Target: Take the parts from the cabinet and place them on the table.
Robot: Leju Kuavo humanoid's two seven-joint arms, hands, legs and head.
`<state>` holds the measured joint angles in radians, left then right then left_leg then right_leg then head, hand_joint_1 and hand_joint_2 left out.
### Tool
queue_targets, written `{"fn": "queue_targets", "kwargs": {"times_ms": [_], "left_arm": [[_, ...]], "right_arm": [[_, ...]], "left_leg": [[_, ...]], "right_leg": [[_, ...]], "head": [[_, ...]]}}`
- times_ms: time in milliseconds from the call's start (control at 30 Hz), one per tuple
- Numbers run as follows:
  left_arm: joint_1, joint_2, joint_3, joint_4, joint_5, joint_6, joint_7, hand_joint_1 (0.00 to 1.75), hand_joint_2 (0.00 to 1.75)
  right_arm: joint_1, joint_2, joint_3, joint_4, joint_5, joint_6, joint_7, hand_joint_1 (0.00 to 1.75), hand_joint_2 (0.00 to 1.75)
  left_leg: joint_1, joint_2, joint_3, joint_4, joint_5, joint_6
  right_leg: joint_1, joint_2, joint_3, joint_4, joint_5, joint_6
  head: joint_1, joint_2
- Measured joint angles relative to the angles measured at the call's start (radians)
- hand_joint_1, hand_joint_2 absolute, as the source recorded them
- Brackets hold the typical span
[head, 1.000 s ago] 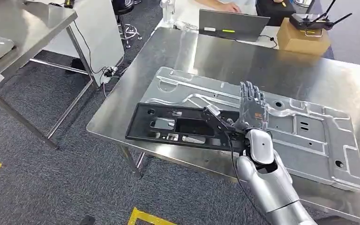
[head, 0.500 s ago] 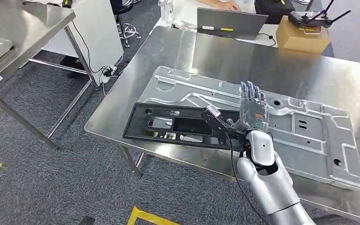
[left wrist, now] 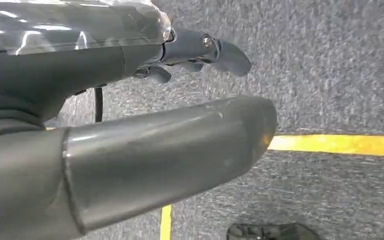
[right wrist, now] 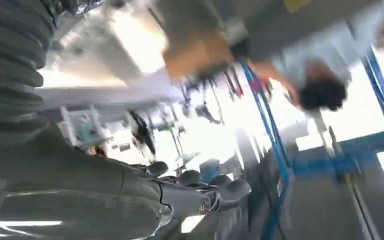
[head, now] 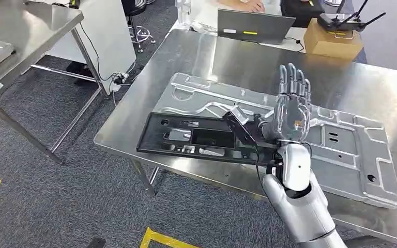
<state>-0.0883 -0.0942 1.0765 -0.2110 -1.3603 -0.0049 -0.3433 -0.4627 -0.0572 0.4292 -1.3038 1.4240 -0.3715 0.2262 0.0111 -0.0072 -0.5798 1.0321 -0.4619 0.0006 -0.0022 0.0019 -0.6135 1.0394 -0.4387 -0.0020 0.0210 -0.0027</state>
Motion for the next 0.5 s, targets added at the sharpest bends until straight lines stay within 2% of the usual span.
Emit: {"fn": "queue_targets", "kwargs": {"times_ms": [33, 67, 100, 133, 167, 200, 233, 267, 300, 333, 367, 400, 433, 467, 500], "left_arm": [[0.001, -0.002, 0.0, 0.0, 0.0, -0.001, 0.0, 0.0, 0.0], [0.0, -0.003, 0.0, 0.0, 0.0, -0.001, 0.0, 0.0, 0.0], [-0.002, -0.003, 0.0, 0.0, 0.001, -0.001, 0.0, 0.0, 0.0], [-0.002, -0.003, 0.0, 0.0, 0.001, -0.001, 0.0, 0.0, 0.0], [-0.002, -0.003, 0.0, 0.0, 0.002, -0.001, 0.0, 0.0, 0.0], [-0.002, -0.003, 0.001, 0.0, 0.002, -0.001, 0.0, 0.0, 0.0], [-0.002, -0.003, 0.002, 0.0, 0.002, -0.001, 0.0, 0.0, 0.0], [-0.002, -0.003, 0.003, 0.0, 0.002, -0.002, 0.001, 0.0, 0.0], [-0.002, -0.004, 0.003, 0.0, 0.003, -0.002, 0.001, 0.0, 0.0], [-0.002, -0.005, 0.003, 0.0, 0.003, -0.003, 0.002, 0.0, 0.0], [-0.002, -0.006, 0.003, 0.0, 0.005, -0.003, 0.002, 0.0, 0.0], [-0.002, -0.008, 0.003, 0.0, 0.005, -0.003, 0.002, 0.0, 0.0], [-0.002, -0.008, 0.004, 0.0, 0.005, -0.003, 0.002, 0.0, 0.0], [-0.003, -0.008, 0.004, 0.0, 0.005, -0.003, 0.002, 0.0, 0.0], [-0.003, -0.008, 0.004, 0.0, 0.006, -0.003, 0.003, 0.0, 0.0]], "right_arm": [[0.01, 0.0, 0.0, -0.016, 0.01, -0.002, 0.0, 0.0, 1.75], [0.019, 0.0, 0.0, -0.029, 0.019, -0.003, 0.0, 0.0, 1.75], [0.026, 0.0, 0.0, -0.045, 0.028, -0.004, 0.0, 0.0, 1.75], [0.031, 0.0, 0.0, -0.057, 0.033, -0.004, 0.0, 0.0, 1.75], [0.038, 0.0, 0.0, -0.065, 0.034, -0.004, 0.0, 0.0, 1.75], [0.044, 0.0, 0.0, -0.069, 0.036, -0.003, 0.0, 0.0, 1.75], [0.052, 0.0, 0.0, -0.074, 0.037, -0.003, 0.0, 0.0, 1.75], [0.056, 0.0, 0.0, -0.079, 0.037, -0.003, 0.0, 0.0, 1.75], [0.058, 0.0, 0.0, -0.084, 0.038, -0.003, 0.0, 0.0, 1.75], [0.058, 0.0, 0.0, -0.088, 0.04, -0.003, 0.0, 0.0, 1.75], [0.058, 0.0, 0.0, -0.093, 0.041, -0.003, 0.0, 0.0, 1.75], [0.059, 0.002, 0.0, -0.099, 0.043, -0.004, 0.0, 0.0, 1.75], [0.063, 0.005, 0.001, -0.103, 0.045, -0.004, 0.0, 0.0, 1.75], [0.063, 0.005, 0.001, -0.105, 0.046, -0.004, 0.0, 0.0, 1.75], [0.065, 0.005, 0.001, -0.106, 0.046, -0.005, 0.0, 0.0, 1.75]], "left_leg": [[0.007, 0.003, -0.001, -0.011, 0.008, 0.013], [0.008, 0.006, -0.004, -0.012, 0.015, 0.022], [0.008, 0.007, -0.011, -0.012, 0.019, 0.03], [0.008, 0.008, -0.019, -0.012, 0.024, 0.034], [0.007, 0.01, -0.027, -0.012, 0.029, 0.035], [0.007, 0.011, -0.036, -0.011, 0.035, 0.035], [0.007, 0.011, -0.044, -0.011, 0.041, 0.035], [0.007, 0.011, -0.052, -0.011, 0.048, 0.033], [0.007, 0.011, -0.059, -0.01, 0.054, 0.031], [0.007, 0.01, -0.065, -0.01, 0.06, 0.028], [0.008, 0.01, -0.067, -0.009, 0.065, 0.022], [0.004, 0.009, -0.073, -0.009, 0.072, 0.015], [0.006, 0.01, -0.07, -0.014, 0.079, 0.007], [0.008, 0.01, -0.07, -0.014, 0.086, 0.001], [0.009, 0.01, -0.071, -0.02, 0.095, -0.007]], "right_leg": [[0.0, 0.001, -0.003, 0.004, -0.007, 0.005], [-0.004, 0.001, -0.008, 0.021, -0.035, 0.011], [-0.005, 0.0, -0.027, 0.073, -0.087, 0.016], [-0.006, 0.0, -0.054, 0.15, -0.139, 0.02], [-0.006, 0.0, -0.08, 0.225, -0.179, 0.024], [-0.007, 0.0, -0.096, 0.282, -0.202, 0.026], [-0.009, -0.001, -0.091, 0.297, -0.2, 0.027], [-0.011, -0.001, -0.061, 0.263, -0.176, 0.027], [-0.011, -0.001, -0.011, 0.19, -0.138, 0.024], [-0.011, -0.001, 0.053, 0.092, -0.102, 0.018], [-0.01, -0.001, 0.109, 0.006, -0.091, 0.011], [-0.001, -0.001, 0.125, -0.032, -0.107, 0.01], [0.0, 0.0, 0.116, -0.023, -0.088, 0.007], [0.004, 0.0, 0.113, -0.028, -0.089, 0.006], [0.006, 0.001, 0.108, -0.024, -0.084, 0.0]], "head": [[0.0, 0.0], [0.0, 0.0], [0.001, 0.0], [0.001, 0.0], [0.001, 0.0], [0.001, 0.0], [0.001, 0.0], [0.001, 0.0], [0.001, 0.0], [0.001, 0.0], [0.001, 0.0], [0.0, 0.0], [-0.001, 0.0], [0.0, 0.0], [0.0, 0.0]]}}
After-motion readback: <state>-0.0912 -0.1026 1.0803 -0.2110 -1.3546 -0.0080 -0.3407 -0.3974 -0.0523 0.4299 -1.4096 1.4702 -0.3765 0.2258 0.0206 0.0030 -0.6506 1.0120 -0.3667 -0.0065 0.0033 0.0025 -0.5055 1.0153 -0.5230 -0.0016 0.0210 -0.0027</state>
